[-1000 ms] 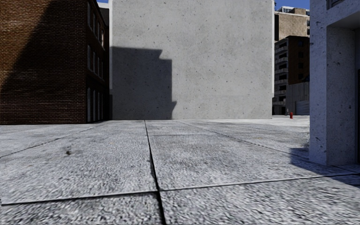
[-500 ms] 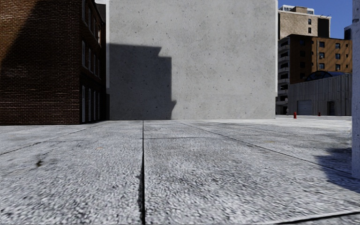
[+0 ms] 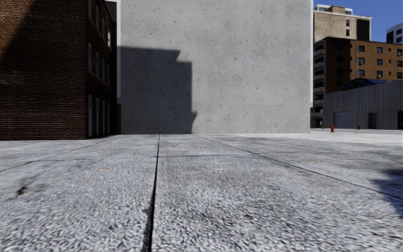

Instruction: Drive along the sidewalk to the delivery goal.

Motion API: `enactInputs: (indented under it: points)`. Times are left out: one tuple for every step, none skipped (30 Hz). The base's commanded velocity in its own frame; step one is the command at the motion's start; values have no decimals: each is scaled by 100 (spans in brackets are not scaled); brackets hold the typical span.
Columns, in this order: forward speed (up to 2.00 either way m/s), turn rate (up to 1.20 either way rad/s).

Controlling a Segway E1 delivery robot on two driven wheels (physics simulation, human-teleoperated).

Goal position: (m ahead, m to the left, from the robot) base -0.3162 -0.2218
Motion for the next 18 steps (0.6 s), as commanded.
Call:
enactInputs:
  points:
    - [0, 0]
    - [0, 0]
    - [0, 0]
    - [0, 0]
    - [0, 0]
    - [0, 0]
    - [0, 0]
    - [0, 0]
    - [0, 0]
    - [0, 0]
    - [0, 0]
    - [0, 0]
    - [0, 0]
    - [0, 0]
    - [0, 0]
    - [0, 0]
    - [0, 0]
    - [0, 0]
